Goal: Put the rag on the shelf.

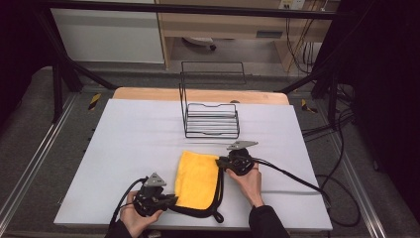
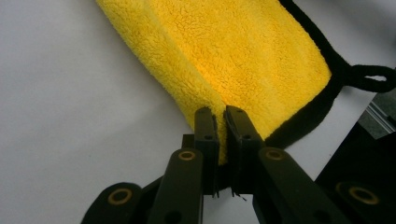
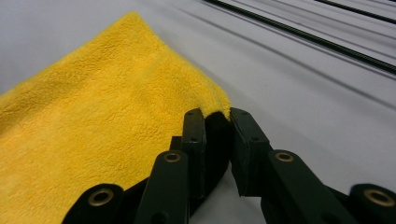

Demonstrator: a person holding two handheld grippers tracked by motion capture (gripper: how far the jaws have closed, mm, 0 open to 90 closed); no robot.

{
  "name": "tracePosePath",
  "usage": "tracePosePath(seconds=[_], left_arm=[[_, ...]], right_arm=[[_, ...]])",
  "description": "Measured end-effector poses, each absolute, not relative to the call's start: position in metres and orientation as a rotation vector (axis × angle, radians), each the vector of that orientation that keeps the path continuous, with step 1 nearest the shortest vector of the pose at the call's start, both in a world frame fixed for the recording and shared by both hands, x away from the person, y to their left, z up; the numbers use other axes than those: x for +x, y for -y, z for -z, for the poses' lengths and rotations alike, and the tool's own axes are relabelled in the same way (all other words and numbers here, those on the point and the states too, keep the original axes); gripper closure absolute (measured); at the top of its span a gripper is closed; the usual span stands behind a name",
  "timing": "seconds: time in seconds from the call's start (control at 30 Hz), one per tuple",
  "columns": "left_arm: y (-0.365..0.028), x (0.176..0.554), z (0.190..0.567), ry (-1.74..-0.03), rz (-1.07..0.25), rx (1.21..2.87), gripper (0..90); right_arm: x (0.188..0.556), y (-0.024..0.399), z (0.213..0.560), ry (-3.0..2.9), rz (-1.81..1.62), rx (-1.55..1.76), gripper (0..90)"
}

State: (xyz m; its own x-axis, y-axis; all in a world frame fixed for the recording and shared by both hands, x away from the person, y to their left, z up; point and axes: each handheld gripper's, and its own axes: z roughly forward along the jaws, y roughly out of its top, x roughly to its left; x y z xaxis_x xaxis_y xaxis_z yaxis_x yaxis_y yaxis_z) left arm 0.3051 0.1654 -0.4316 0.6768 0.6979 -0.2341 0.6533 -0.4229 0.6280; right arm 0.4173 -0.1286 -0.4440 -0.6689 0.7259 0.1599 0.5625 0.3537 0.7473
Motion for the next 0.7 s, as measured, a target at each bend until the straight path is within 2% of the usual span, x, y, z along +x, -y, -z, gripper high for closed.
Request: tracePosePath(seconds=[0.17,0.2,0.27,0.3,0.43,0.47,0.5,0.57,0.63,0.67,0.7], left_arm=[[-0.164,0.304,0.434,-1.02,-0.106,2.179,82.6],[-0.165,0.304,0.434,-1.014,-0.107,2.182,80.7],[-0.166,0.305,0.433,-0.988,-0.112,2.196,77.2],[-0.167,0.306,0.431,-0.973,-0.121,2.205,77.2],[-0.173,0.311,0.424,-0.941,-0.152,2.194,61.2],[-0.175,0.314,0.422,-0.941,-0.156,2.184,52.1],[-0.177,0.316,0.42,-0.941,-0.159,2.18,52.1],[-0.182,0.323,0.416,-0.933,-0.178,2.167,46.0],[-0.186,0.329,0.414,-0.927,-0.187,2.158,40.0],[-0.188,0.333,0.414,-0.924,-0.191,2.153,34.5],[-0.188,0.336,0.414,-0.926,-0.195,2.153,34.5]], right_arm=[[0.418,0.127,0.451,-2.399,-1.193,1.151,71.0],[0.417,0.127,0.449,-2.378,-1.194,1.138,63.9],[0.415,0.129,0.445,-2.364,-1.204,1.142,58.3],[0.415,0.129,0.445,-2.364,-1.204,1.142,58.3],[0.409,0.136,0.433,-2.336,-1.235,1.136,40.1],[0.405,0.14,0.43,-2.328,-1.239,1.152,32.7],[0.405,0.14,0.43,-2.328,-1.239,1.152,32.7],[0.403,0.145,0.428,-2.331,-1.228,1.163,25.0],[0.398,0.151,0.427,-2.325,-1.227,1.171,22.2],[0.395,0.158,0.428,-2.321,-1.235,1.181,17.5],[0.395,0.158,0.428,-2.321,-1.235,1.181,17.5]])
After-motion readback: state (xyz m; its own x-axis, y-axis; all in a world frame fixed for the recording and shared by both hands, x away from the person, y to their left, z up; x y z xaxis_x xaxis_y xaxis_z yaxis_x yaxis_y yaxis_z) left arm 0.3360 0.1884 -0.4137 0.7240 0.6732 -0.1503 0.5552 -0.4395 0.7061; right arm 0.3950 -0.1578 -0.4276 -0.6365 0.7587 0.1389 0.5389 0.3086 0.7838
